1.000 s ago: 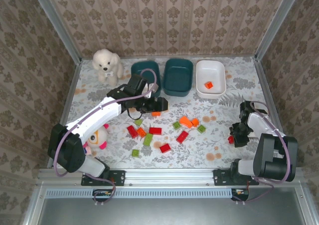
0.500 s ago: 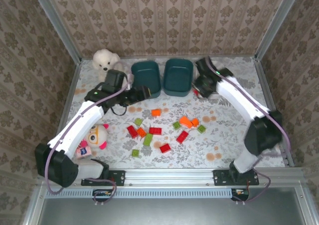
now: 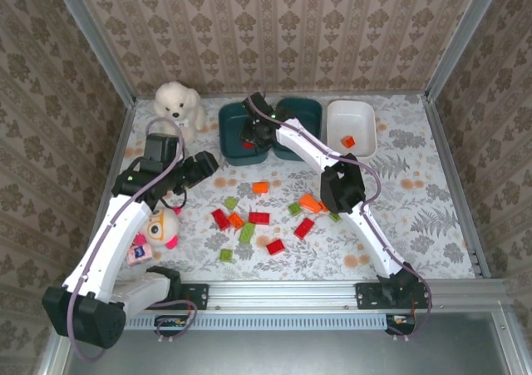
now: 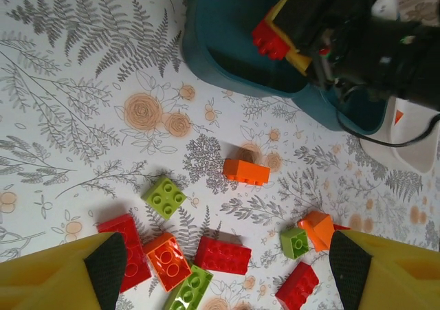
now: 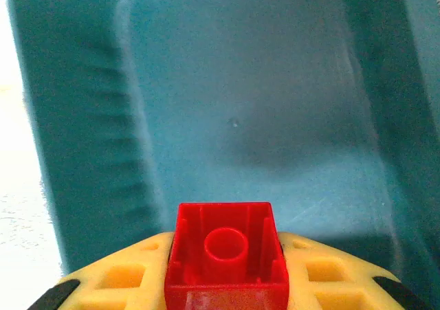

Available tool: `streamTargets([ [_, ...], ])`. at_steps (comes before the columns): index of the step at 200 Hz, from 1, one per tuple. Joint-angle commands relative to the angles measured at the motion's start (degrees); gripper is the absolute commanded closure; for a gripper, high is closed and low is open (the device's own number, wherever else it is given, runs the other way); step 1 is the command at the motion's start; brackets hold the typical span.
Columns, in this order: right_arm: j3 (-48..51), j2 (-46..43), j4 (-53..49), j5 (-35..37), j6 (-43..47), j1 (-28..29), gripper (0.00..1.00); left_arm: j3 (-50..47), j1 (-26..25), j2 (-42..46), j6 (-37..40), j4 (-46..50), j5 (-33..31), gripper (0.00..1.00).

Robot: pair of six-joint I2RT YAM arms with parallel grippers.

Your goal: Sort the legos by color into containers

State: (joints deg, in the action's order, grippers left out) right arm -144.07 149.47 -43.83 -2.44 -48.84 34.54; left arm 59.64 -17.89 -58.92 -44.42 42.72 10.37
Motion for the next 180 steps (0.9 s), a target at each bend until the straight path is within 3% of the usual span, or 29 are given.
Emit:
streamTargets([
  [1,-0.25,-1.31,5.75,-1.68,3.25,-0.08,0.84,-0.84,0.58,2.35,-0.49,3.01,-2.11,0.19],
  [12,-0.80,-0.71,5.30,-1.56,2.76,-0.18,0.82,-1.08,0.59,2.72,-0.55,3.20,-2.11,0.19],
  [35,-2.08,1.53,2.78,-1.42,0.76,-0.27,0.69,-2.14,0.62,2.91,-1.05,2.28,-1.63,0.19],
  [73,-2.47,4.14,1.49,-2.12,-0.93,-0.36,0.65,-1.61,0.58,1.66,-0.51,1.58,-0.89,0.20],
  [107,-6.10,3.57,0.73,-2.60,-0.05,-0.44,0.35,-1.21,0.58,0.91,0.21,1.67,0.07,0.20],
  [126,-6.20,-0.22,1.36,-1.97,0.95,-0.42,0.25,-1.41,0.58,0.64,0.40,1.67,0.48,0.20],
  [155,-4.04,-9.44,2.63,-0.85,4.81,-0.36,0.26,-1.99,0.53,-0.74,1.26,1.40,1.79,0.20],
  [180,6.43,-22.22,8.51,-0.36,8.93,0.17,0.31,-2.67,0.40,-1.72,1.43,0.60,2.59,0.20],
])
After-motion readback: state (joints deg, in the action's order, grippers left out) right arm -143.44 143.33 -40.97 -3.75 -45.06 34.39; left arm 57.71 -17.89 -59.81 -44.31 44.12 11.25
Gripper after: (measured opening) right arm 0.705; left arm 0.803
